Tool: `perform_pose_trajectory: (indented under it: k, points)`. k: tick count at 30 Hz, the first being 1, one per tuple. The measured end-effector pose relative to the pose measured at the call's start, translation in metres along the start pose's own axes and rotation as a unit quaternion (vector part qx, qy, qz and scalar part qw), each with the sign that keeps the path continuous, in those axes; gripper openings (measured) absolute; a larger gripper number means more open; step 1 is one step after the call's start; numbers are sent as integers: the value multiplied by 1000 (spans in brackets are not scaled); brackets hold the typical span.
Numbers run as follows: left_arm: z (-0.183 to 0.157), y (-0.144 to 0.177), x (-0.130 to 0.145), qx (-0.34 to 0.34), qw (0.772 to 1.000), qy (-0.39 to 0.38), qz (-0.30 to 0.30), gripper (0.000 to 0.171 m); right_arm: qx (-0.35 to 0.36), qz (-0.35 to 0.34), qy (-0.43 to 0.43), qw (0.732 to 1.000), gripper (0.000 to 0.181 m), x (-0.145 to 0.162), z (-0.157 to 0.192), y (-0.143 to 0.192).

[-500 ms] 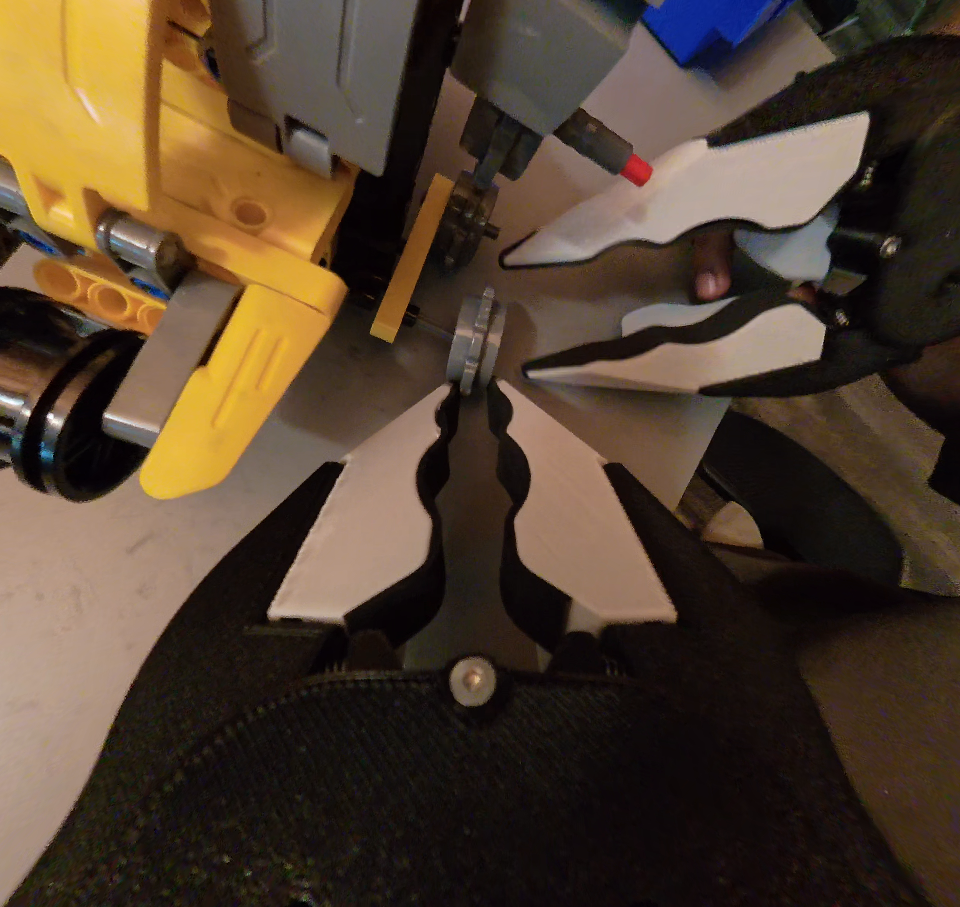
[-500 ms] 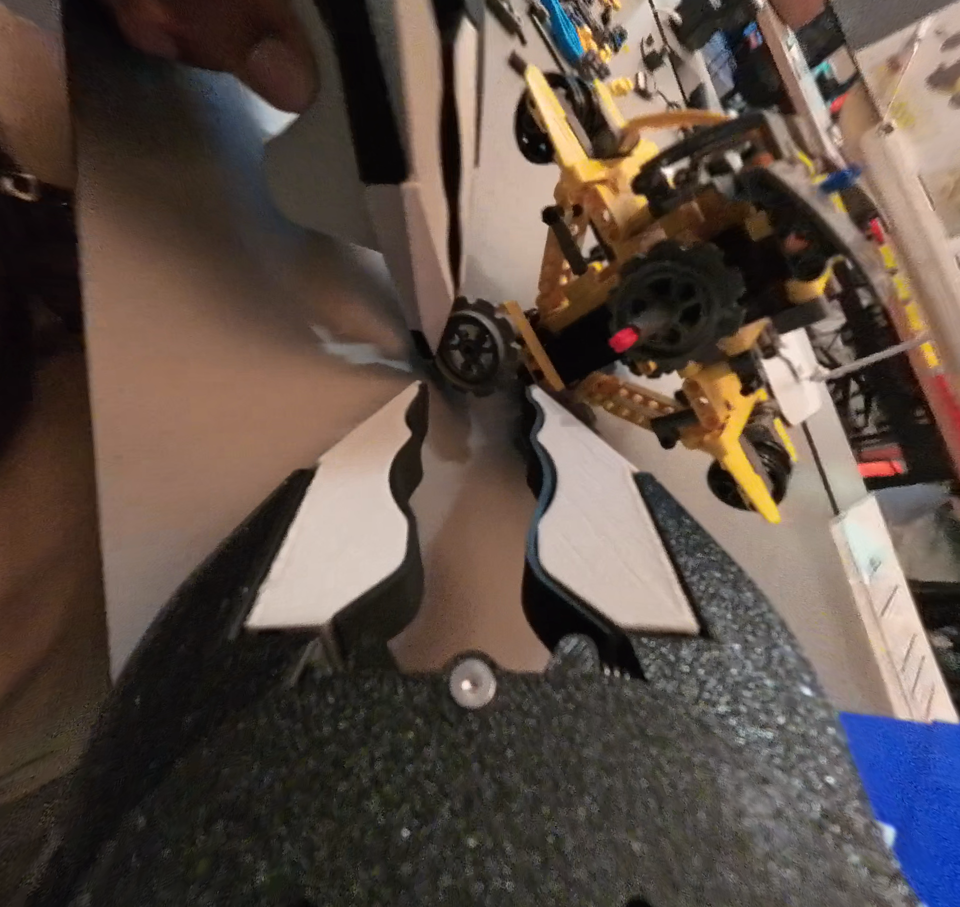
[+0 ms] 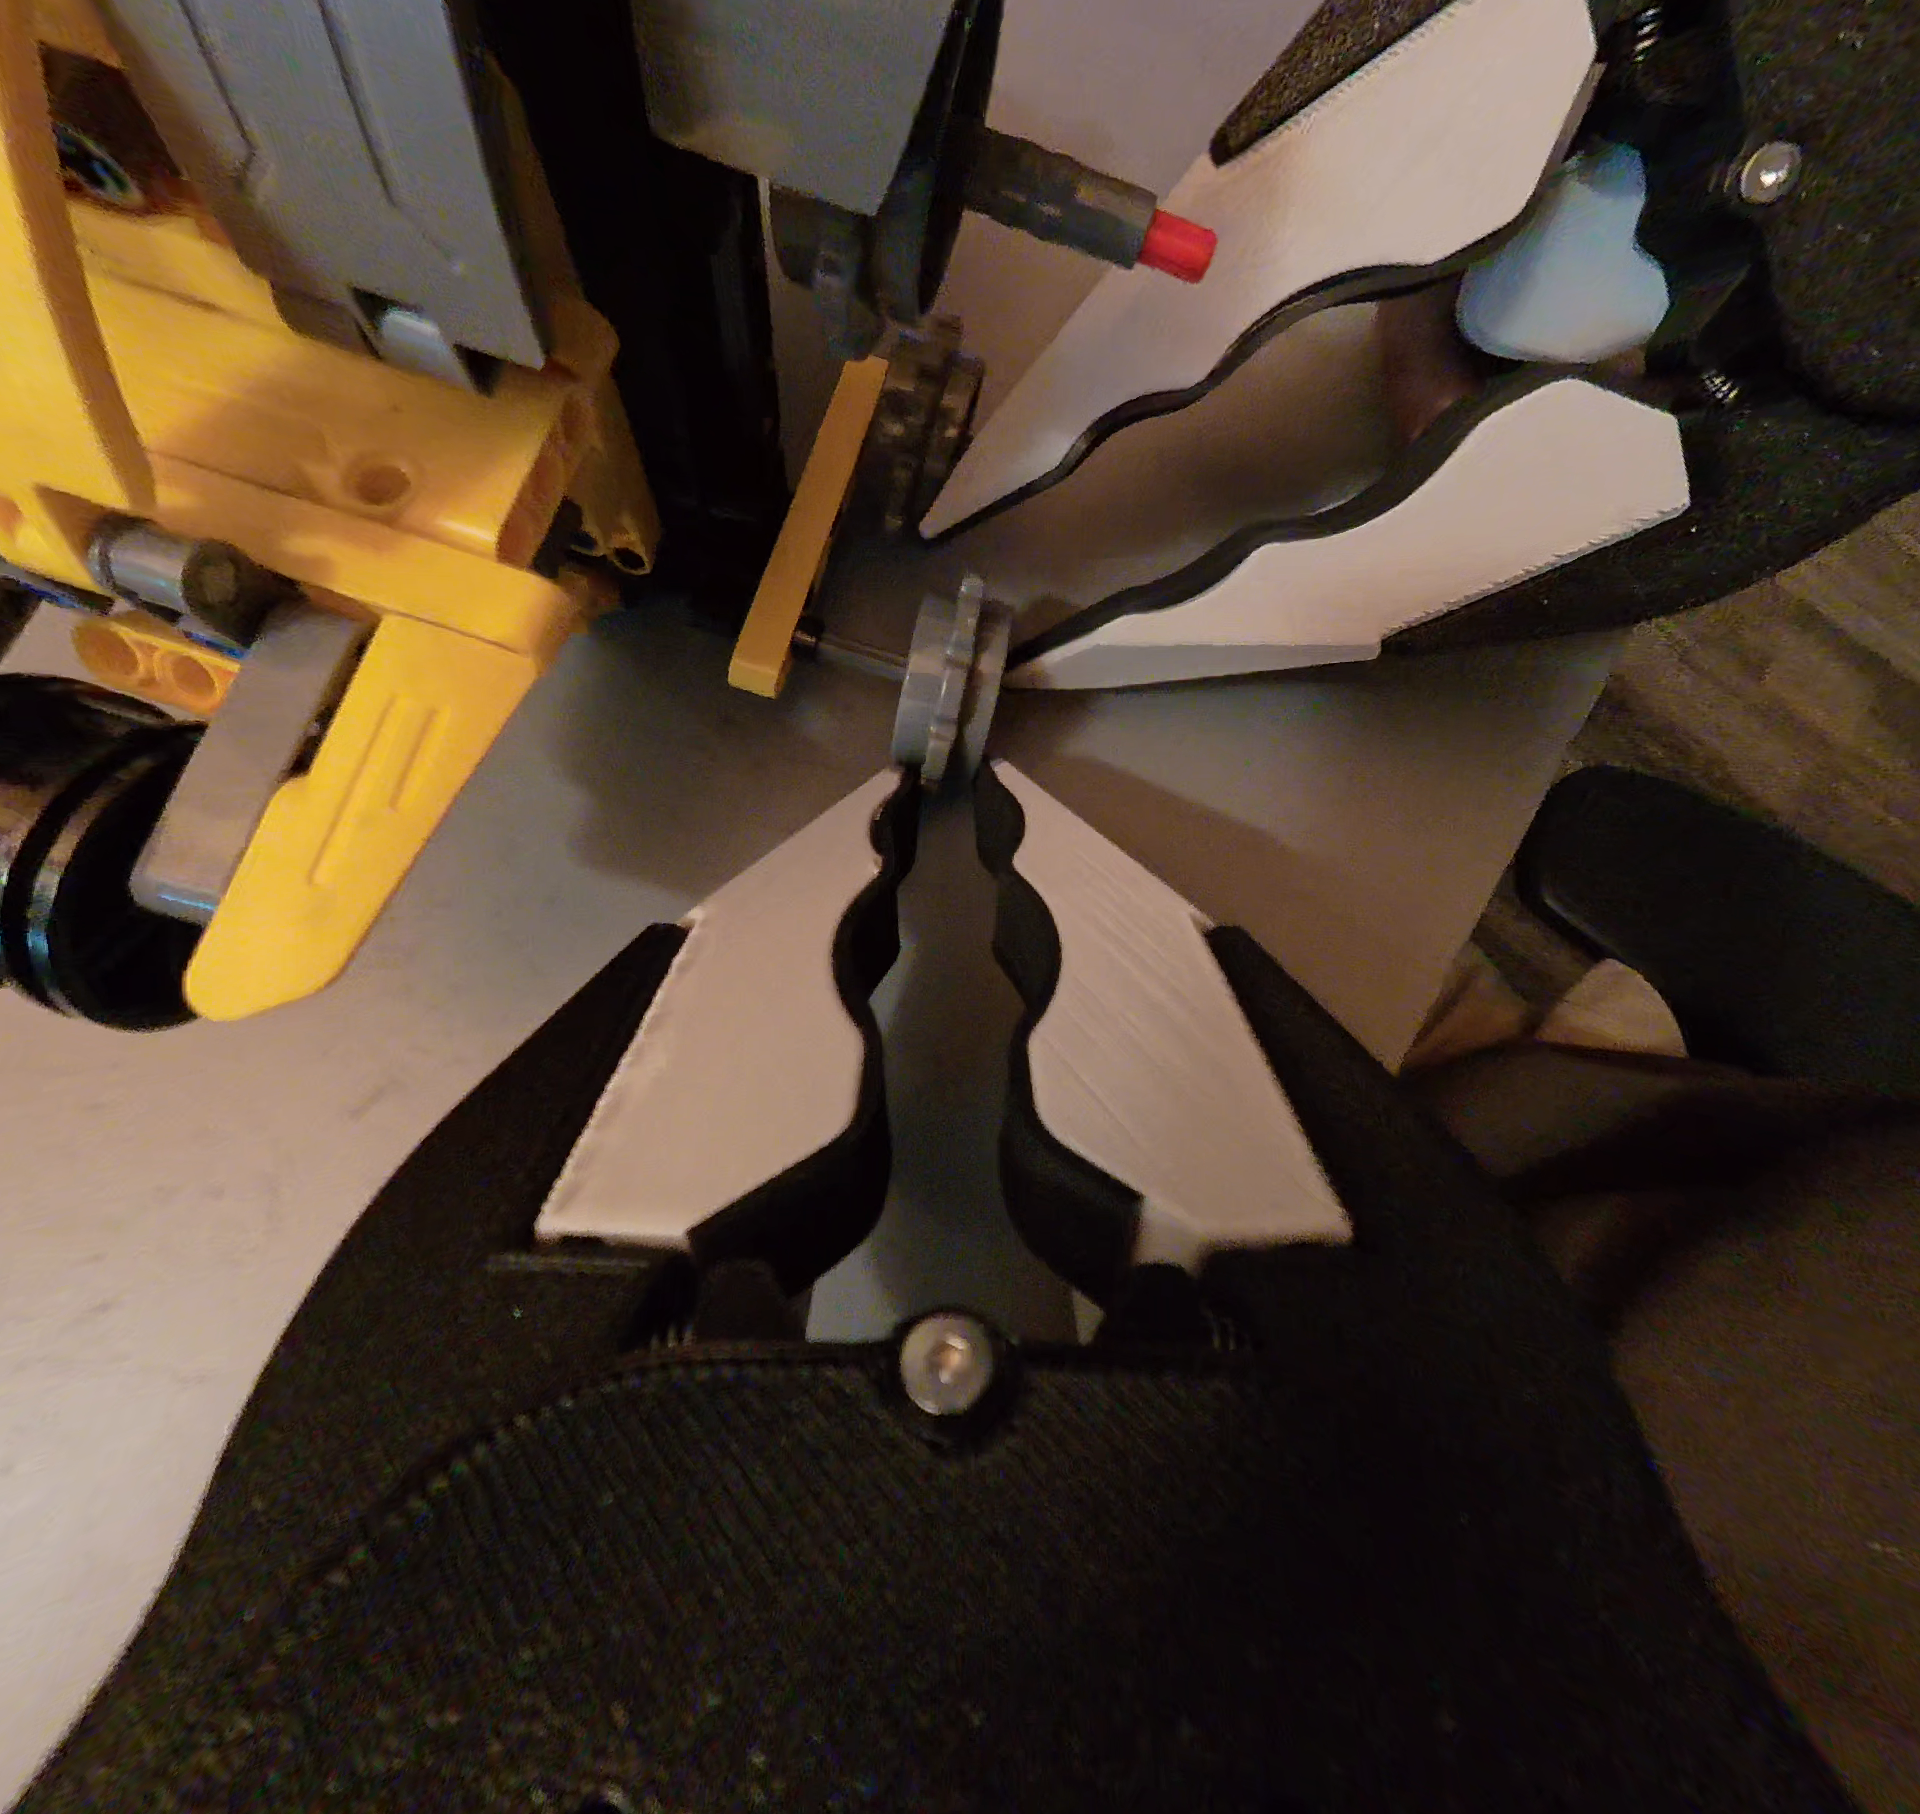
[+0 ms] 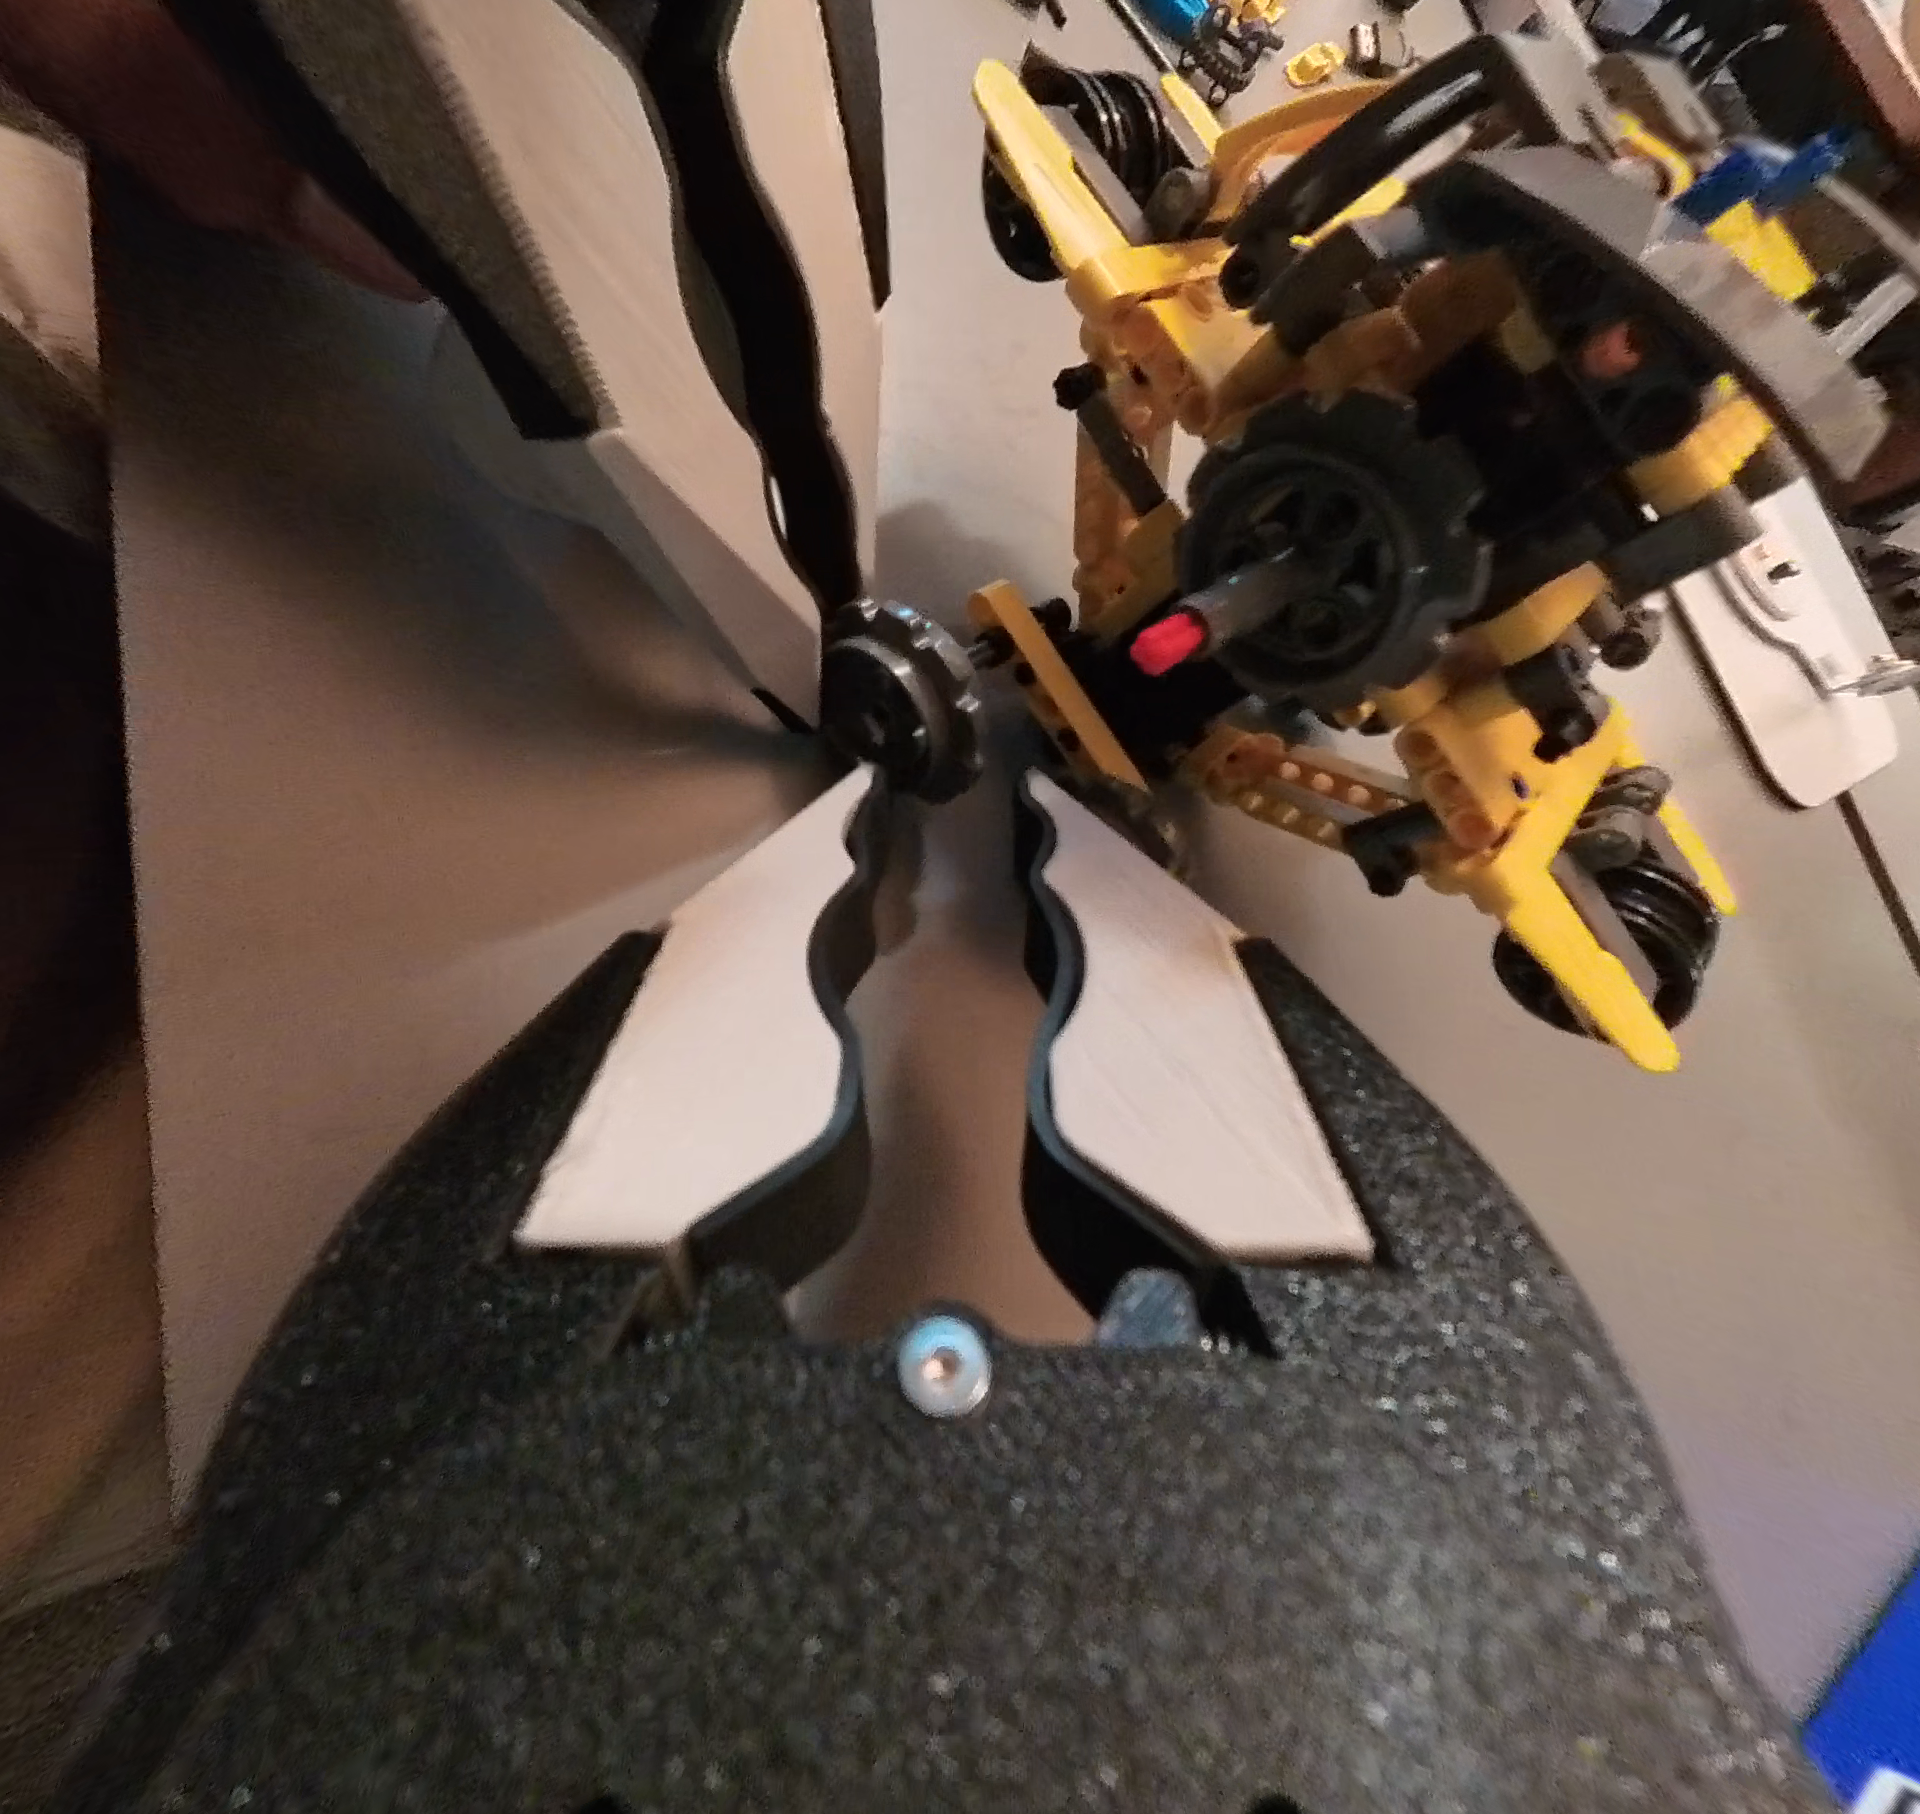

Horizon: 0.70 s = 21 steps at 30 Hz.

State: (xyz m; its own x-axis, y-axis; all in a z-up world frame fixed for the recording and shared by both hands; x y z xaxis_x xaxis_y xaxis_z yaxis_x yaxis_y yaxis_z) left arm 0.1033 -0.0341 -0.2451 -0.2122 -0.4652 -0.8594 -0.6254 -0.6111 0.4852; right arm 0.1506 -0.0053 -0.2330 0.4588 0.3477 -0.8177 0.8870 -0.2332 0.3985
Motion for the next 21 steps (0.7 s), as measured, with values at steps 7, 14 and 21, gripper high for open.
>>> perform_pose_trajectory:
  k: [7,14,21]
  points:
    - [0,1,-2,8,1000,15,-8,9,7,-4,2,1000,15,-3,0,-1]
    - [2,2,-3,35,997,63,-14,9,11,-8,-16,1000,14,-5,2,1]
    - [3,2,1,8,999,44,-4,9,39,-26,40,998,12,-11,5,2]
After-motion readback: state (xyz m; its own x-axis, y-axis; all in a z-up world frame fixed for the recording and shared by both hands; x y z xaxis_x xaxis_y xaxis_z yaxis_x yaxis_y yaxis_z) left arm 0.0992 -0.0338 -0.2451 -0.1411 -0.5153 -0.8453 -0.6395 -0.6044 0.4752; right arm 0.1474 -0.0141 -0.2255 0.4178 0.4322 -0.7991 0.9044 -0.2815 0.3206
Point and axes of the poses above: each gripper's, where its closed fingertips meet, y back along the fingers, x out of its underside, z = x × y across the jaws, the point moved 3 cm from there along y, back along the fingers, and after that the axes turned 13 degrees about -z, right-handed, at the moved point
